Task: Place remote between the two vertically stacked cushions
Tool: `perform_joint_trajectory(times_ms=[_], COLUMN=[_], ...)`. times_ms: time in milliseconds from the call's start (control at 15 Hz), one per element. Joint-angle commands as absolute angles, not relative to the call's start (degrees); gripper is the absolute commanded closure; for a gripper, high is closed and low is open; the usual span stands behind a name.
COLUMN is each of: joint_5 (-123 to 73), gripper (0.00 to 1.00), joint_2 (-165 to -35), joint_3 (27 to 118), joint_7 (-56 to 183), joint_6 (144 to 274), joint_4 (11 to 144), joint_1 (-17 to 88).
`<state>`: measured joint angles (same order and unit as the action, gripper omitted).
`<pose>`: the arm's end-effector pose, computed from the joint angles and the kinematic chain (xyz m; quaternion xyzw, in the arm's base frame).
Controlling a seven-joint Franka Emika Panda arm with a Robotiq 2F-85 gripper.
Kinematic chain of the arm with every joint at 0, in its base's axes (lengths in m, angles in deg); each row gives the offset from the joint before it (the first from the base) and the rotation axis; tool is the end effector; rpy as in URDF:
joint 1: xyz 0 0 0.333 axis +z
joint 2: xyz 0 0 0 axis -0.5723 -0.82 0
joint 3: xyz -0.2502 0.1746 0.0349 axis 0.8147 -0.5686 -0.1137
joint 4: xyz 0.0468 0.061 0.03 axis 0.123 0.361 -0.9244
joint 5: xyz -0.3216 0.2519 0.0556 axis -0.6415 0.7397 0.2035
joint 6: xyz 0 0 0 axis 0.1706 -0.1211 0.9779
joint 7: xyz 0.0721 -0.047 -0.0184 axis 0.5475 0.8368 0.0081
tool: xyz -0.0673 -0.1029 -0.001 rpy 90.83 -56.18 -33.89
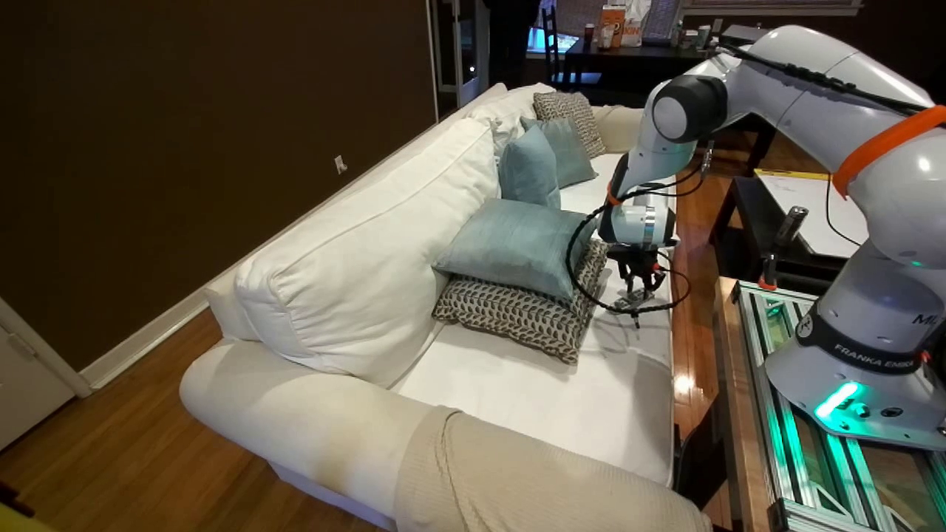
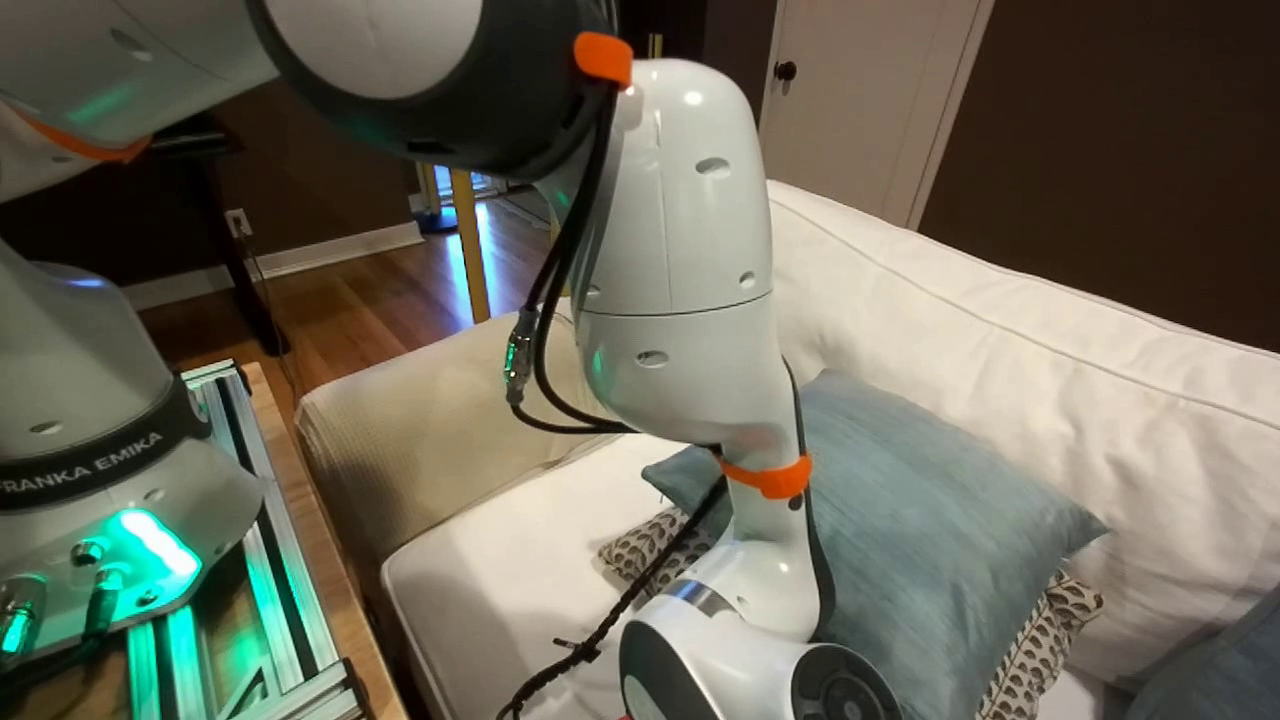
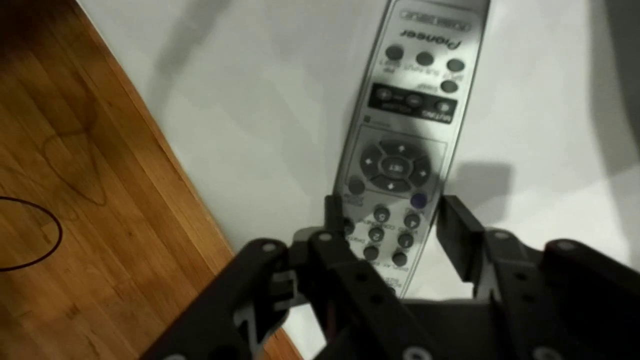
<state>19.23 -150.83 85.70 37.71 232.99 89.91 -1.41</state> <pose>0.2648 -0.4597 -0.1221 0.5368 -0.8411 -0.0587 0.0310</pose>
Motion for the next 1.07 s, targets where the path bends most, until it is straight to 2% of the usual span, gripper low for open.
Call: perform_joint_trajectory(times_ms=[0, 67, 133, 200, 533, 800, 867, 933, 1000], joint_5=[20.43, 20.44, 20.49, 20.49, 20.37, 20.26, 20.19, 20.14, 20.16], gripper=[0.76, 0.33, 0.37, 0.36, 0.01, 0.0, 0.23, 0.25, 0.34], joint_2=[-153.27, -153.22, -153.18, -153.19, -153.8, -154.74, -154.91, -155.09, -155.24], joint_3=[86.49, 86.46, 86.45, 86.43, 86.44, 86.53, 86.58, 86.65, 86.76], joint_7=[36.2, 36.11, 35.94, 35.85, 35.11, 34.15, 34.04, 33.91, 33.67], joint_6=[234.21, 234.12, 234.14, 234.13, 233.79, 233.42, 233.26, 233.22, 233.37], joint_4=[88.29, 88.24, 88.18, 88.19, 87.89, 87.71, 87.66, 87.63, 87.65], joint_1=[-0.34, -0.41, -0.44, -0.47, -0.33, 0.02, 0.09, 0.21, 0.38])
